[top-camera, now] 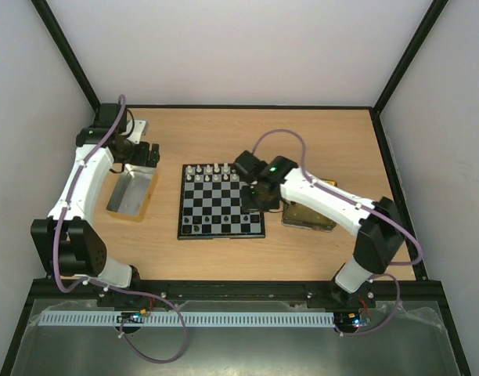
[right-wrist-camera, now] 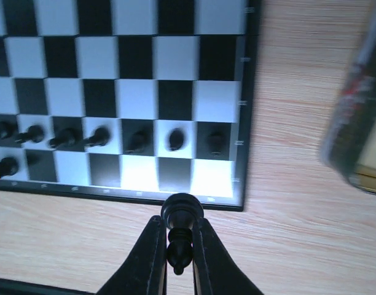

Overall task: Set up the chess pieces on the board
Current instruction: Place the chess piece on the chessboard.

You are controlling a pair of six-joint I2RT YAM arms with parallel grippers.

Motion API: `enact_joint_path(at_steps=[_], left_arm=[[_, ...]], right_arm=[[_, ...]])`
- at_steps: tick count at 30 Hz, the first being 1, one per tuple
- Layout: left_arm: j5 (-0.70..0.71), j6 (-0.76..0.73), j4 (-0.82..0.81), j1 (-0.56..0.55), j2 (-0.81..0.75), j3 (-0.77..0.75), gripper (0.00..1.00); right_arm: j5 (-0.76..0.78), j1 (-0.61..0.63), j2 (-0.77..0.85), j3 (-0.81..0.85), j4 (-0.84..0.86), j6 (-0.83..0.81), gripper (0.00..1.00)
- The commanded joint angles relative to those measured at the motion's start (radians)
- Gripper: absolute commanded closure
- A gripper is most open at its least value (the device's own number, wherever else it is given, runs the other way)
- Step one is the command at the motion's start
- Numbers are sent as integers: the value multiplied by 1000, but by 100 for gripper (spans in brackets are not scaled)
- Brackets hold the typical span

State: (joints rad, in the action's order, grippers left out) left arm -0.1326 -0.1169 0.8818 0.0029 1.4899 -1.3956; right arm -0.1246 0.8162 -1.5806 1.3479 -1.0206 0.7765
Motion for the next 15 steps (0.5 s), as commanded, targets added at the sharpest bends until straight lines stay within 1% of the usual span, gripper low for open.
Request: enact_joint_path(at_steps=[1, 4, 7, 11, 15], left_arm=[[-7, 13, -1, -6, -45, 14, 0], [-2, 14, -7, -5, -55, 25, 0], [6, 16, -11, -4, -63, 32, 1], [9, 16, -11, -2, -74, 38, 0], [4, 19, -13, 8, -84, 37, 1]], right_arm=[[15, 119, -108, 103, -18, 77, 92], [11, 192, -185, 149, 0, 82, 92], [5, 239, -252, 185, 24, 79, 92], [-7, 251, -323, 229, 51, 68, 92], [-5, 251, -396, 322, 49, 55, 92]])
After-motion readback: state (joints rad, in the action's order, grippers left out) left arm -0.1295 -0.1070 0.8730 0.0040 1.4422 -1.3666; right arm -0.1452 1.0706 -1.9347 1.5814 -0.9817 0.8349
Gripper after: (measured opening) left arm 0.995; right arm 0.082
